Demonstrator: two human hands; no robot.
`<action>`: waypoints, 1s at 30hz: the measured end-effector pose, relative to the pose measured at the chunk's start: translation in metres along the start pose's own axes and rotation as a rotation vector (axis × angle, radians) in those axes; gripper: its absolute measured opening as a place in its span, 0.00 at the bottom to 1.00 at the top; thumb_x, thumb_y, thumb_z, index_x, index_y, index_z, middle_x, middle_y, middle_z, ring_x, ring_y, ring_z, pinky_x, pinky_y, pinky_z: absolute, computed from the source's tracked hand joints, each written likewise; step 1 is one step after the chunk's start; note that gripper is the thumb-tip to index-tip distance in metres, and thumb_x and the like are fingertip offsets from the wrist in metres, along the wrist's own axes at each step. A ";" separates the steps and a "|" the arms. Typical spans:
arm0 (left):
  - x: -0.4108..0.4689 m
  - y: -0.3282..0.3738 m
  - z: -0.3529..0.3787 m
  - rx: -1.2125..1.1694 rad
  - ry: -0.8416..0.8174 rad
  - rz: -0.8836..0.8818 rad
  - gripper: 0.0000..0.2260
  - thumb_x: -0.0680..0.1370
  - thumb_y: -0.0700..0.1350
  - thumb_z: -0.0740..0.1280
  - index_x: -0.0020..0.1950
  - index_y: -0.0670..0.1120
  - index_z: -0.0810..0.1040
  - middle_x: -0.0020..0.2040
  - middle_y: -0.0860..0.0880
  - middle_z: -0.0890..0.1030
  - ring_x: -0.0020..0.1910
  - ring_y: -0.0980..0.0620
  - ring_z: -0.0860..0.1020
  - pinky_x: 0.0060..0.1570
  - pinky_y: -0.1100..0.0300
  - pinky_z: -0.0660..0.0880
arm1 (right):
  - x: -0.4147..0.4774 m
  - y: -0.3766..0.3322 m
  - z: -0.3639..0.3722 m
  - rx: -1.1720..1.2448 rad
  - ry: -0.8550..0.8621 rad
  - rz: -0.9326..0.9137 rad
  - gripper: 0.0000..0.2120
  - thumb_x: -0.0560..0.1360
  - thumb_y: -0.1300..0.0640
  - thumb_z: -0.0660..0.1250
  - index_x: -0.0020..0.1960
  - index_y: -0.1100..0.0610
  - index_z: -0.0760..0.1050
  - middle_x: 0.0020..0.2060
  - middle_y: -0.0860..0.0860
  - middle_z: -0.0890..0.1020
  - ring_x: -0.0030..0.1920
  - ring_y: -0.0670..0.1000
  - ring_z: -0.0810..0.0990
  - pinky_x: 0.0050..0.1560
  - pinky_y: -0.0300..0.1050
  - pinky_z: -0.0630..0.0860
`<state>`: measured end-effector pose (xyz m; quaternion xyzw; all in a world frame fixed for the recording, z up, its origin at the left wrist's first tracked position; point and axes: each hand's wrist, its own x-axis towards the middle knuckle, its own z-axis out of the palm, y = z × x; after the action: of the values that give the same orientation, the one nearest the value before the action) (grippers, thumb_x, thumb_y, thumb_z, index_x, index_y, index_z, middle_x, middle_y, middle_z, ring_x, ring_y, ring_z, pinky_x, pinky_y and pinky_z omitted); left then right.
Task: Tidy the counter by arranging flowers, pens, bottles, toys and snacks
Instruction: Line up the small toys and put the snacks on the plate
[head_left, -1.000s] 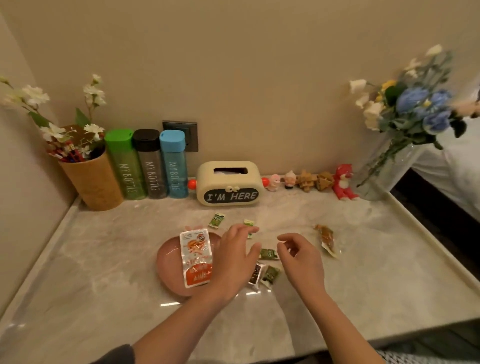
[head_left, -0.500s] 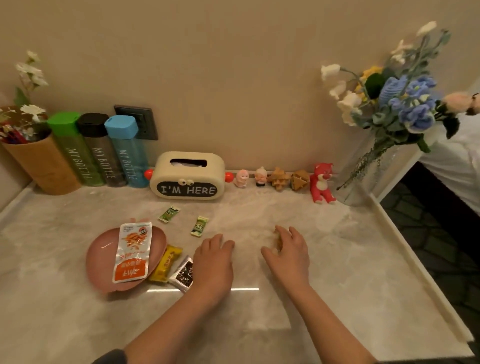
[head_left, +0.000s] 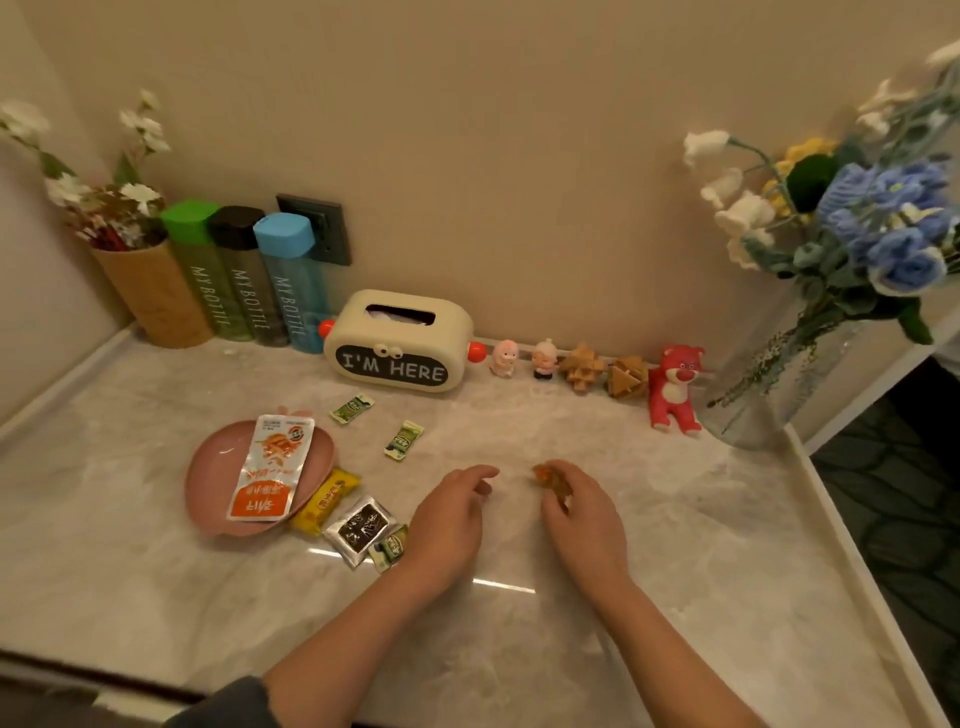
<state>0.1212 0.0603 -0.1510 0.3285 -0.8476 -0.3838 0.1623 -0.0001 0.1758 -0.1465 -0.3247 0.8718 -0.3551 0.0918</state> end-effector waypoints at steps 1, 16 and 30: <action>0.002 0.000 -0.002 -0.038 0.036 -0.029 0.20 0.78 0.36 0.58 0.65 0.55 0.73 0.55 0.56 0.77 0.53 0.57 0.76 0.53 0.62 0.72 | 0.003 -0.007 0.001 0.126 -0.004 0.048 0.16 0.77 0.56 0.65 0.64 0.49 0.76 0.59 0.45 0.80 0.56 0.45 0.76 0.56 0.36 0.70; 0.011 -0.063 -0.138 -0.308 0.488 -0.322 0.13 0.77 0.41 0.56 0.42 0.57 0.74 0.42 0.57 0.79 0.39 0.63 0.75 0.38 0.68 0.68 | 0.026 -0.159 0.072 1.007 -0.522 0.403 0.13 0.71 0.61 0.74 0.55 0.57 0.79 0.42 0.55 0.86 0.40 0.52 0.86 0.40 0.47 0.82; 0.001 -0.155 -0.206 0.148 0.356 -0.299 0.11 0.78 0.47 0.66 0.59 0.55 0.71 0.60 0.54 0.71 0.53 0.52 0.77 0.53 0.57 0.75 | 0.025 -0.236 0.162 0.669 -0.380 0.245 0.14 0.66 0.55 0.79 0.50 0.52 0.82 0.47 0.48 0.84 0.47 0.47 0.83 0.45 0.42 0.81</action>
<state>0.2957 -0.1285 -0.1336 0.5237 -0.7735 -0.2764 0.2258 0.1622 -0.0572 -0.1037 -0.2304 0.7080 -0.5392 0.3935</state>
